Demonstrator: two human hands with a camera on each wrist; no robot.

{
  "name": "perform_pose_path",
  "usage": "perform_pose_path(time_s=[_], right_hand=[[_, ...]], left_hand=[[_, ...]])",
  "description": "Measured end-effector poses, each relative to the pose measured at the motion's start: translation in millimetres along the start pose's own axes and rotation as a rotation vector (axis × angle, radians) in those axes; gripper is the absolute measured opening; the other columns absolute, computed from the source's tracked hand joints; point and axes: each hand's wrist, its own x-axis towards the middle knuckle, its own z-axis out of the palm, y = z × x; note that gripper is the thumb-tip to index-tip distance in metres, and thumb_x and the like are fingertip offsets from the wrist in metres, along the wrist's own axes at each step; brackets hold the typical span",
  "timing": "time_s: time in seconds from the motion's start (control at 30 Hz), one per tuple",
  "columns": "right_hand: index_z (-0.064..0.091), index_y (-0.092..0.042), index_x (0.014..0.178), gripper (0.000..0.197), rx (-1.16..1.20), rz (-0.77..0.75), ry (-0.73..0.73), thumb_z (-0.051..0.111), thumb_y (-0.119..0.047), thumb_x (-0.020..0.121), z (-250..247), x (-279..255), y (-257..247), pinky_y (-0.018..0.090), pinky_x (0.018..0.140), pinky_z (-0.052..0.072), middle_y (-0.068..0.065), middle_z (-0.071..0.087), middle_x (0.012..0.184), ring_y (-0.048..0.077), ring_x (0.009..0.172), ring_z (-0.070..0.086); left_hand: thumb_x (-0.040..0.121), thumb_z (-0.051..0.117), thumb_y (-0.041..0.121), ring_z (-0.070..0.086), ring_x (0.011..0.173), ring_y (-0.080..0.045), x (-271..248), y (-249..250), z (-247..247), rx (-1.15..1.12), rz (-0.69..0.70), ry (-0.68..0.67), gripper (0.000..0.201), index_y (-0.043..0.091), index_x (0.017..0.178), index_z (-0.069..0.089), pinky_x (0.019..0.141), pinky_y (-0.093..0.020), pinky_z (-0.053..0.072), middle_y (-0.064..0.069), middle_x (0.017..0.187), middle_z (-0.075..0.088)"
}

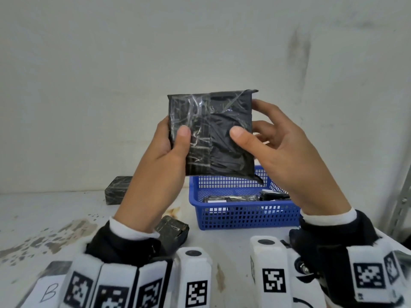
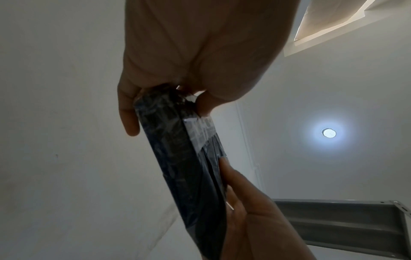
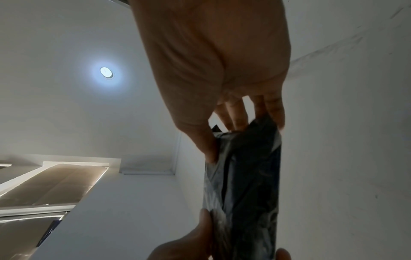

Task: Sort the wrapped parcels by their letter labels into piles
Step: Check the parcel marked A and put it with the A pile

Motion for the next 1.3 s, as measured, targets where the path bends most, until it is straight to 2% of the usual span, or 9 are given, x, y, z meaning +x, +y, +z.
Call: perform_pose_path(time_s=[0.2,0.33,0.43,0.53,0.77,0.93,1.1,1.2,1.3], right_hand=[[0.059,-0.032,0.131,0.043,-0.007,-0.009,0.009,0.067,-0.044,0.091,-0.7,-0.5,0.4,0.039,0.075,0.052,-0.006,0.078,0.095,0.042,0.085,0.064],[0.06,-0.031,0.129,0.041,0.016,0.009,0.004,0.068,-0.039,0.09,-4.3,-2.4,-3.6,0.011,0.054,0.042,-0.005,0.076,0.089,0.005,0.05,0.061],[0.061,-0.027,0.126,0.037,0.044,0.02,0.005,0.068,-0.034,0.09,-3.8,-5.1,-8.1,0.009,0.044,0.04,-0.003,0.073,0.084,0.002,0.038,0.055],[0.061,-0.03,0.124,0.037,0.036,0.027,0.009,0.068,-0.037,0.089,-3.5,-5.4,-9.5,0.014,0.041,0.04,-0.004,0.072,0.081,0.006,0.037,0.053],[0.061,-0.034,0.119,0.037,0.002,0.024,0.001,0.066,-0.049,0.086,-1.1,-5.4,-11.0,0.025,0.044,0.048,-0.007,0.071,0.077,0.016,0.04,0.055],[0.061,-0.042,0.116,0.03,0.036,0.048,-0.051,0.066,-0.048,0.087,0.7,-6.2,-11.6,0.03,0.059,0.06,-0.002,0.073,0.096,0.022,0.055,0.069],[0.064,-0.042,0.111,0.022,0.077,0.05,-0.059,0.064,-0.044,0.09,2.6,-6.2,-10.8,0.033,0.07,0.063,-0.007,0.074,0.098,0.022,0.067,0.074],[0.067,-0.039,0.112,0.022,0.068,0.042,-0.064,0.063,-0.044,0.091,4.1,-5.8,-9.7,0.031,0.075,0.062,-0.01,0.072,0.105,0.019,0.074,0.074],[0.07,-0.034,0.105,0.017,0.064,0.043,-0.055,0.062,-0.041,0.092,3.3,-5.6,-8.4,0.034,0.077,0.062,-0.009,0.072,0.105,0.02,0.074,0.074]], left_hand=[[0.098,0.044,0.044,0.065,0.097,-0.001,0.2,1.2,1.4,0.008,-0.007,0.005,0.029,0.032,0.122,0.055,0.09,-0.033,0.047,0.019,0.099,0.07],[0.09,0.047,0.055,0.066,0.095,0.001,-0.8,2.6,3.0,-0.006,-0.013,-0.001,0.038,0.032,0.12,0.055,0.093,-0.034,0.05,0.017,0.1,0.07],[0.089,0.052,0.051,0.064,0.085,0.009,-1.8,3.2,3.0,0.017,0.024,0.034,0.033,0.031,0.115,0.055,0.079,-0.022,0.049,0.017,0.098,0.068],[0.086,0.053,0.055,0.066,0.084,0.005,-0.6,3.2,1.2,0.018,0.015,0.037,0.035,0.031,0.112,0.057,0.074,-0.021,0.049,0.012,0.101,0.07],[0.086,0.055,0.056,0.071,0.083,-0.007,-0.3,2.8,-1.1,0.023,0.034,0.043,0.034,0.032,0.11,0.058,0.082,-0.033,0.056,0.005,0.098,0.074],[0.084,0.041,0.065,0.066,0.082,0.008,0.0,5.8,-1.0,0.005,0.046,0.082,0.036,0.038,0.103,0.057,0.088,-0.035,0.053,0.025,0.087,0.07],[0.095,0.041,0.058,0.064,0.086,0.005,4.0,4.0,-3.9,-0.018,0.01,0.083,0.022,0.043,0.097,0.057,0.092,-0.038,0.05,0.029,0.086,0.067],[0.098,0.042,0.051,0.064,0.091,0.0,4.2,2.9,-4.5,-0.046,0.002,0.083,0.019,0.039,0.093,0.057,0.098,-0.042,0.047,0.025,0.083,0.066],[0.087,0.044,0.06,0.064,0.094,-0.01,4.4,2.2,-3.7,-0.055,0.006,0.07,0.028,0.036,0.094,0.055,0.099,-0.047,0.047,0.015,0.081,0.064]])
